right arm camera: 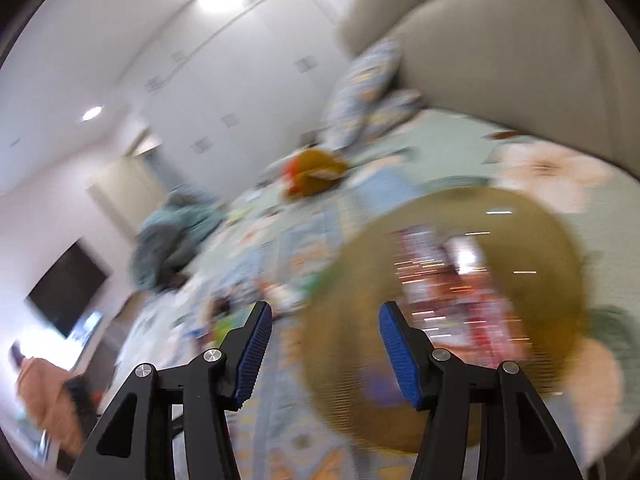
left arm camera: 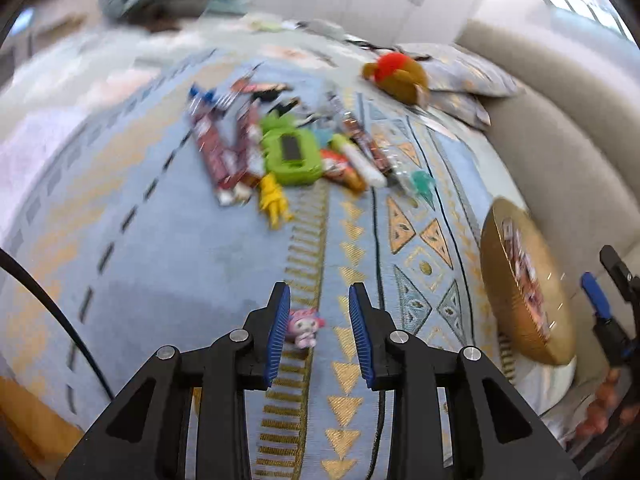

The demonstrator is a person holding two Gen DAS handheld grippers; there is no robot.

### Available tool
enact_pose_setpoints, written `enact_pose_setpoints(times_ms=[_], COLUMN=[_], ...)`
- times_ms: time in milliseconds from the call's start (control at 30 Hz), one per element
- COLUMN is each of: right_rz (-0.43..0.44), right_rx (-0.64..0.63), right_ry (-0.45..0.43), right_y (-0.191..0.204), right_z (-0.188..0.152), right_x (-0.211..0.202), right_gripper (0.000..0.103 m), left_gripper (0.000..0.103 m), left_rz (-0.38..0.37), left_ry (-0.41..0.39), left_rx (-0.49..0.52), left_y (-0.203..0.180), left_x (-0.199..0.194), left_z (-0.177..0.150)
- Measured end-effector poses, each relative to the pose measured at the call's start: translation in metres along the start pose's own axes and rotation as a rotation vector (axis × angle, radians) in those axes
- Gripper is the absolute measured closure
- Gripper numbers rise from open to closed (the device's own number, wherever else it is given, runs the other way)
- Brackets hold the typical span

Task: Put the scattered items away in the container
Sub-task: 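Grasp the pink figurine with the left tool while the right tool grasps the white glue stick, then carry figurine and glue stick over the gold plate and open both tools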

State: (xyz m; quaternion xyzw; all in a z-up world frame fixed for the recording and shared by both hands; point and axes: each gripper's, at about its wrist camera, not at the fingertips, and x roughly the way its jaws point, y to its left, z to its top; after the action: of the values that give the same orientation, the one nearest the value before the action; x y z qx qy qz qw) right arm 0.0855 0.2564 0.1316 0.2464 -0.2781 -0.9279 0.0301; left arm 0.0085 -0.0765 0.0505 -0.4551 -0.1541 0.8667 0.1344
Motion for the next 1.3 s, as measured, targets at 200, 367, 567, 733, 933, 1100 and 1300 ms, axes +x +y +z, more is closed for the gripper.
enact_pose_setpoints(times_ms=[200, 367, 567, 733, 933, 1100, 1300], right_rz=[0.054, -0.062, -0.091, -0.158, -0.149, -0.081, 0.007], right_rx=[-0.054, -0.075, -0.124, -0.085, -0.152, -0.138, -0.097], right_ry=[0.052, 0.129, 0.363, 0.438, 0.345, 0.268, 0.150], right_y=[0.058, 0.074, 0.072, 0.058, 0.065, 0.071, 0.066], right_z=[-0.016, -0.020, -0.028, -0.040, -0.029, -0.016, 0.007], right_x=[0.070, 0.154, 0.245, 0.281, 0.259, 0.220, 0.149], right_gripper=[0.042, 0.040, 0.040, 0.044, 0.076, 0.079, 0.080], left_gripper=[0.075, 0.075, 0.075, 0.075, 0.081, 0.081, 0.081], left_rz=[0.034, 0.002, 0.004, -0.039, -0.051, -0.061, -0.105], left_ry=[0.051, 0.084, 0.102, 0.098, 0.059, -0.048, -0.098], left_rx=[-0.032, 0.014, -0.015, -0.058, -0.009, 0.059, 0.087], left_y=[0.010, -0.005, 0.002, 0.011, 0.000, -0.011, -0.023], left_x=[0.026, 0.034, 0.044, 0.046, 0.040, 0.015, -0.004], left_z=[-0.008, -0.012, -0.014, -0.014, -0.014, -0.011, -0.002])
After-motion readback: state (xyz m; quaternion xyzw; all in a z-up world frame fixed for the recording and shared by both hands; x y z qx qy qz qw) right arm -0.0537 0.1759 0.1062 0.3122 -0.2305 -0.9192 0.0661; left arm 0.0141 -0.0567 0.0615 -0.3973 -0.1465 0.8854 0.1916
